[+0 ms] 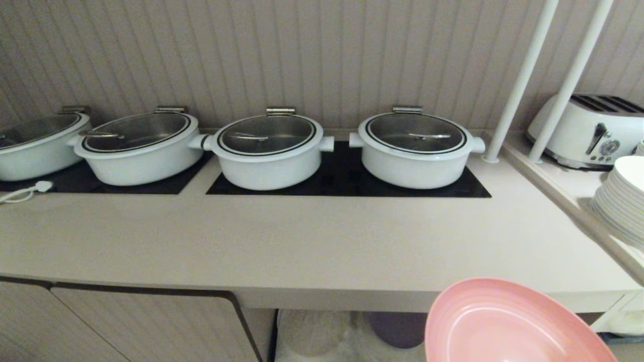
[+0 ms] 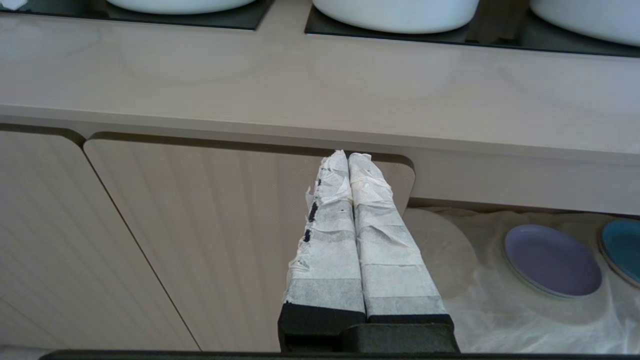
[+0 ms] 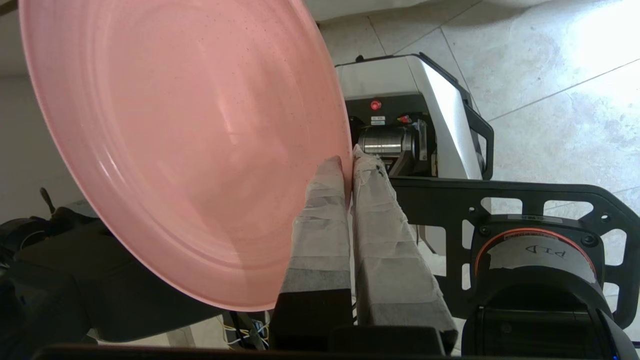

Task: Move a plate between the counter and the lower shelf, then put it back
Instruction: Put the plate in the cupboard

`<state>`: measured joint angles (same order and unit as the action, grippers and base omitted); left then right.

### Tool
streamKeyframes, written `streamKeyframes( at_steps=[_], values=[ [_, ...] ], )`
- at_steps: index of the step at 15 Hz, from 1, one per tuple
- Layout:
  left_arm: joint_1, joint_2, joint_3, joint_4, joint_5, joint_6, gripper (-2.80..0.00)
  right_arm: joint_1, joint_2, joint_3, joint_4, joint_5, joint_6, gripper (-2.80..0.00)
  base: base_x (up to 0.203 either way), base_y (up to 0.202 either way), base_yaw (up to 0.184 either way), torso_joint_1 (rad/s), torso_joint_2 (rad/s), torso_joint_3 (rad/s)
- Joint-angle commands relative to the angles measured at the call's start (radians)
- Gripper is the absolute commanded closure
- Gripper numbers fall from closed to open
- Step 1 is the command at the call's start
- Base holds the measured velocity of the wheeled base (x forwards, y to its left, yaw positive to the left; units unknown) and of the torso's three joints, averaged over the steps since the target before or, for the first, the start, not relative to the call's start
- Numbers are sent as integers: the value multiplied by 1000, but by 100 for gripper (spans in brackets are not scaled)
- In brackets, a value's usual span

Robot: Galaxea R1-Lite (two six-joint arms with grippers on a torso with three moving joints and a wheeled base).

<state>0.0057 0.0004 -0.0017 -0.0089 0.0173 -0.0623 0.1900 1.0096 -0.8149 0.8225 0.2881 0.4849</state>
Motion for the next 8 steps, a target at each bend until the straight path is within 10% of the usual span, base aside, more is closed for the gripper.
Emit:
streamKeyframes(
  at_steps=[1,8],
  values=[
    [0,1,0,0,1,-1,0,5,1,7,6,2,3,0,0,0,0,0,0,0],
    [0,1,0,0,0,-1,0,14,3,8,40,0,-18,0,0,0,0,0,0,0]
  ],
)
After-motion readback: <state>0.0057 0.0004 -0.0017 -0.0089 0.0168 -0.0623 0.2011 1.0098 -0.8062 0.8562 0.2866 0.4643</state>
